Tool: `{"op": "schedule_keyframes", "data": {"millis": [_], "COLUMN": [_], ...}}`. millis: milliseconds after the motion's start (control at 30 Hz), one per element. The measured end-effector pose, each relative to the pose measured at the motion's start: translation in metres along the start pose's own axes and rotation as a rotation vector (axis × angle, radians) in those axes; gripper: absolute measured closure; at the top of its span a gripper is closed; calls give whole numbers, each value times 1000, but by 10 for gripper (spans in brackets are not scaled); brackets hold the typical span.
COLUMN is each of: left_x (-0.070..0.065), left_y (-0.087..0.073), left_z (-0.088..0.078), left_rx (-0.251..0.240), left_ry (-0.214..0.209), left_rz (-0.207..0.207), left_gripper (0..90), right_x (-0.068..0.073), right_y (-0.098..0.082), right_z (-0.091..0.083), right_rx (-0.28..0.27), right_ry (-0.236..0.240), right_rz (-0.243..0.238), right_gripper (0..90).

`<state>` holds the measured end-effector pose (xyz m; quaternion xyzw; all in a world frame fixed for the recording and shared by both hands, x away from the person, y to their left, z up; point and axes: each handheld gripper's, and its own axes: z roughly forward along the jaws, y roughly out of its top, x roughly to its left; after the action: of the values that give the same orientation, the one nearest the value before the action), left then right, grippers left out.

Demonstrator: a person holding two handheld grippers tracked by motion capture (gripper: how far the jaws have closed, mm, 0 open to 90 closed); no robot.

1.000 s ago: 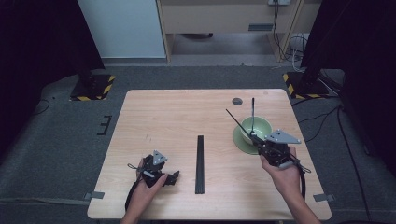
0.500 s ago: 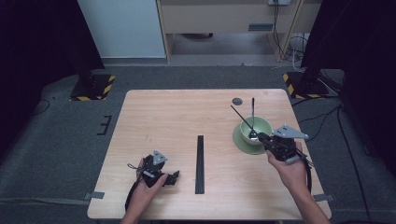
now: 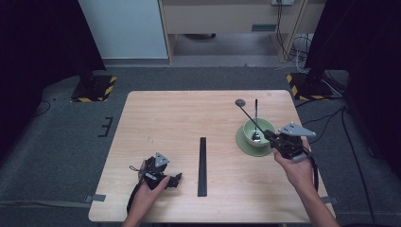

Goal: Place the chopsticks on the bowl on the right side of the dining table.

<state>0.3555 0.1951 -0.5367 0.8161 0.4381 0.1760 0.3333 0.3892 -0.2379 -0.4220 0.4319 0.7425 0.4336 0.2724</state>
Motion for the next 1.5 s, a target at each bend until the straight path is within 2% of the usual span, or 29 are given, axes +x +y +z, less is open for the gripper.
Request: {"op": "schedule_keyframes", "data": {"millis": [367, 633, 1133, 1500], "left_x": [0, 0, 0, 0], "left_y": [0, 0, 0, 0], "left_z": [0, 0, 0, 0], "left_rx": [0, 0, 0, 0], "left_ry": [0, 0, 0, 0], "left_rz": [0, 0, 0, 0], "left_gripper": [0, 0, 0, 0], "right_x": [-4, -12, -16, -13], "right_y": [-8, -22, -28, -29], "right_z": [17, 24, 30, 35], "right_rx": [42, 75, 77, 83], "right_ry": [-4, -4, 3, 17], "right_rz": [-22, -9, 11, 3], "right_gripper": [861, 861, 860, 860]}}
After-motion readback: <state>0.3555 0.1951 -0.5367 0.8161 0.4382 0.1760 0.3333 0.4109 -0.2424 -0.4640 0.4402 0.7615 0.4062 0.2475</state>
